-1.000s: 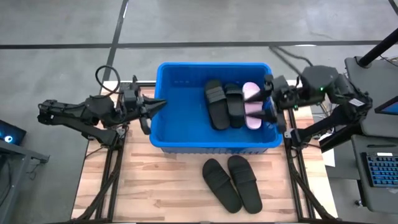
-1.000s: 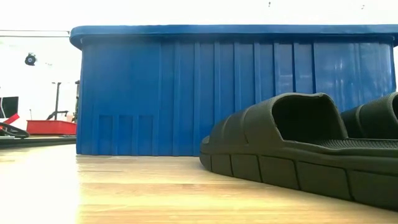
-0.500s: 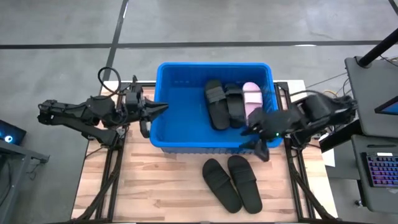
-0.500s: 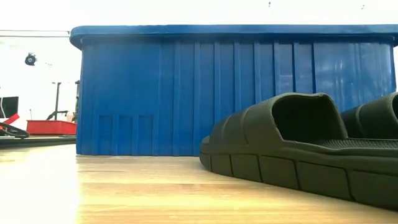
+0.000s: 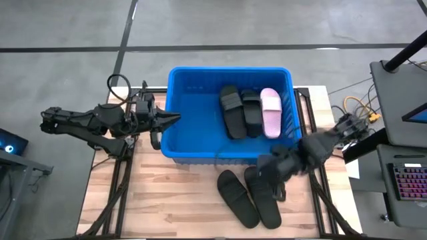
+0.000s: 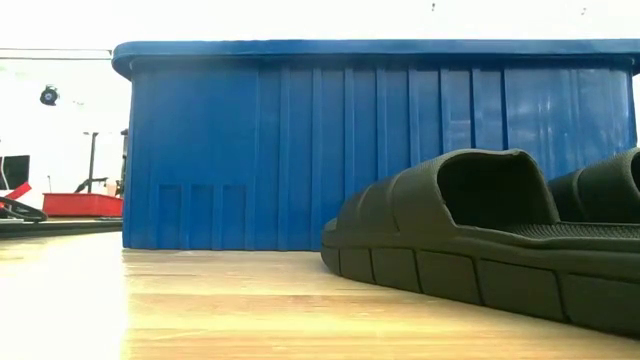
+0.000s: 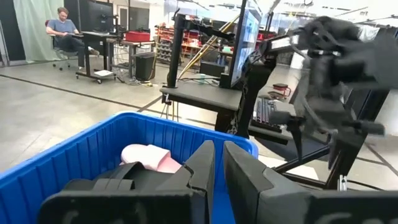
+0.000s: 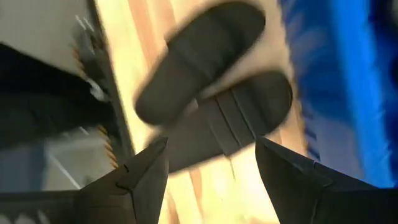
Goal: Pick and place slides into bin
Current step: Put the black slide into the blue bin
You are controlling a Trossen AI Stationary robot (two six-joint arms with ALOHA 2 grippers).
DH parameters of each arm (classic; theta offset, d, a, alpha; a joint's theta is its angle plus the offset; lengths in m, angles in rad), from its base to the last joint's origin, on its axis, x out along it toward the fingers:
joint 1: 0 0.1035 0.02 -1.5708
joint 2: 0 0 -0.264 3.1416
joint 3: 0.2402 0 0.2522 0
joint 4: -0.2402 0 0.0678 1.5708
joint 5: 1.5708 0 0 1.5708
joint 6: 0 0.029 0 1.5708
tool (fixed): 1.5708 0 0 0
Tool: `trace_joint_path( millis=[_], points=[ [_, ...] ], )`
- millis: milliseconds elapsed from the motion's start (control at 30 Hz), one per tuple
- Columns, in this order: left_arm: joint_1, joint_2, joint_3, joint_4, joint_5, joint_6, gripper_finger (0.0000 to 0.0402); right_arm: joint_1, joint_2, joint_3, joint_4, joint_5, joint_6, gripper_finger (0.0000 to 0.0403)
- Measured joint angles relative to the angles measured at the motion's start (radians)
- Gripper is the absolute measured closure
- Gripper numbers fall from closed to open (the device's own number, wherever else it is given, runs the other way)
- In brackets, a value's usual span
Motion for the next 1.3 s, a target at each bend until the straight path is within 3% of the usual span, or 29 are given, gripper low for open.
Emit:
trace_joint_path(
  millis=[200, 367, 700, 800, 933, 1133, 1300],
  points=[
    [0.000, 0.026, -0.005, 0.000, 0.000, 0.000, 0.0381, 0.077, 0.119, 0.000, -0.097, -0.027, -0.042, 0.0174],
    [0.000, 0.046, -0.008, -0.001, 0.000, 0.001, 0.0381, 0.096, 0.192, 0.000, -0.091, 0.079, -0.064, 0.0170],
    [0.000, 0.050, -0.018, -0.001, -0.002, 0.050, 0.0381, 0.105, 0.229, -0.079, -0.089, 0.164, 0.018, 0.0098],
    [0.000, 0.044, -0.020, 0.001, -0.002, 0.050, 0.0381, 0.130, 0.227, -0.131, 0.004, 0.166, 0.034, 0.0087],
    [0.000, 0.042, -0.023, 0.001, -0.005, 0.050, 0.0381, 0.182, 0.218, -0.174, 0.180, 0.223, -0.015, 0.0092],
    [0.000, 0.037, -0.037, -0.001, -0.005, 0.044, 0.0381, 0.242, 0.233, -0.260, 0.201, 0.342, -0.032, 0.0116],
    [0.000, 0.037, -0.050, -0.001, -0.005, 0.043, 0.0381, 0.266, 0.240, -0.366, 0.247, 0.347, -0.009, 0.0134]
  ],
)
